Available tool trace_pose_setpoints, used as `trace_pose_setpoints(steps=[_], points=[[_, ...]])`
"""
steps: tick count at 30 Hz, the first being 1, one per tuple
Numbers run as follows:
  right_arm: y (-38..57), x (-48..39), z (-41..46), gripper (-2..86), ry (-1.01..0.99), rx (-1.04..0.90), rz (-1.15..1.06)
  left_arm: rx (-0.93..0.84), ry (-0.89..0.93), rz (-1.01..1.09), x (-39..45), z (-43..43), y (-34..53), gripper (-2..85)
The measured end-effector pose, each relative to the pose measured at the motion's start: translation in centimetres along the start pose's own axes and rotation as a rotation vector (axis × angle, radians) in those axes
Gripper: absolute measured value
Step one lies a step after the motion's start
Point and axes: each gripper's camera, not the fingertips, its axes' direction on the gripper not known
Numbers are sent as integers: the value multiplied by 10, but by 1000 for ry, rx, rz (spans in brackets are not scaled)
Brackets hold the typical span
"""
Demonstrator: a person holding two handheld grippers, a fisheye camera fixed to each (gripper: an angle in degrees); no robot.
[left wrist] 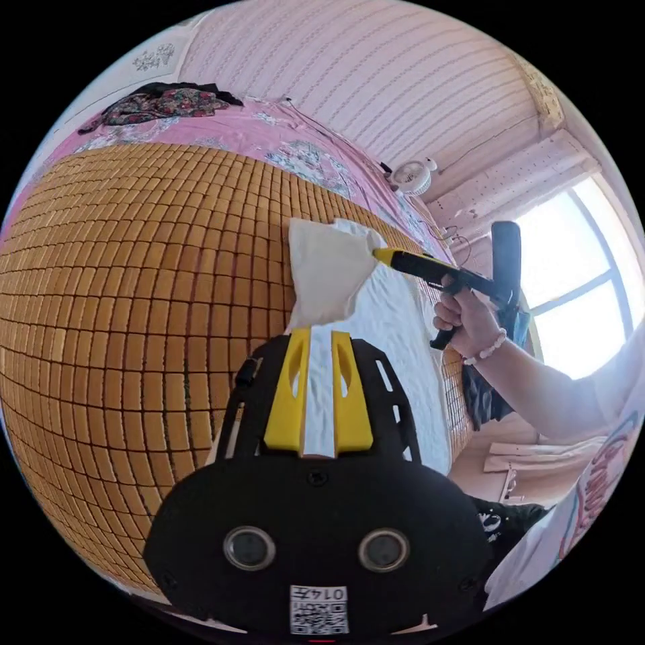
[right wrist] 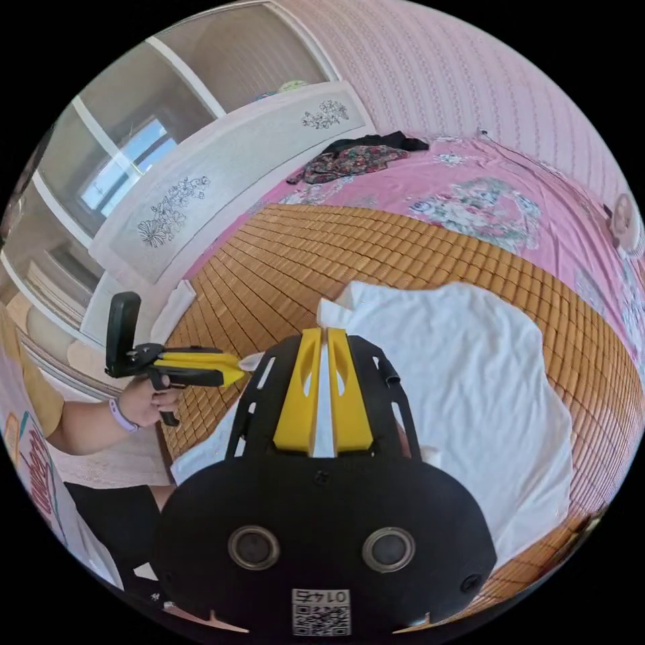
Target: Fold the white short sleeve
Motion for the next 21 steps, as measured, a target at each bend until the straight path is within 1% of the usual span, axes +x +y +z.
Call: trace_pose_setpoints(steps=[1, 3, 4, 7, 10, 13, 15, 16, 18, 21], points=[[11, 9, -3, 38, 1, -25, 26, -28, 3, 0, 2, 7, 2, 81], [41, 38, -9, 74, -32, -143, 105, -95, -9, -12, 12, 27, 8, 84], [47, 42, -13, 79, -36, -151, 114, -101, -11, -10, 16, 29, 8, 84], [72, 55, -42, 78, -14, -122, 156, -99, -26, 30, 42, 36, 2, 71], [99, 77, -79, 72, 29, -66, 256, -111, -28, 117, 76, 51, -17, 57], [131, 106, -123, 69, 142, -6, 384, -134, -11, 212, 116, 79, -43, 38], [157, 134, -157, 69, 230, 29, 480, -140, 45, 321, 159, 110, -64, 2], [163, 142, -165, 70, 243, 42, 507, -147, 51, 352, 171, 119, -69, 0], [183, 173, -192, 74, 246, 73, 590, -214, 74, 457, 219, 164, -92, -6], [199, 208, -216, 79, 272, 91, 668, -262, 107, 531, 273, 219, -119, -3]])
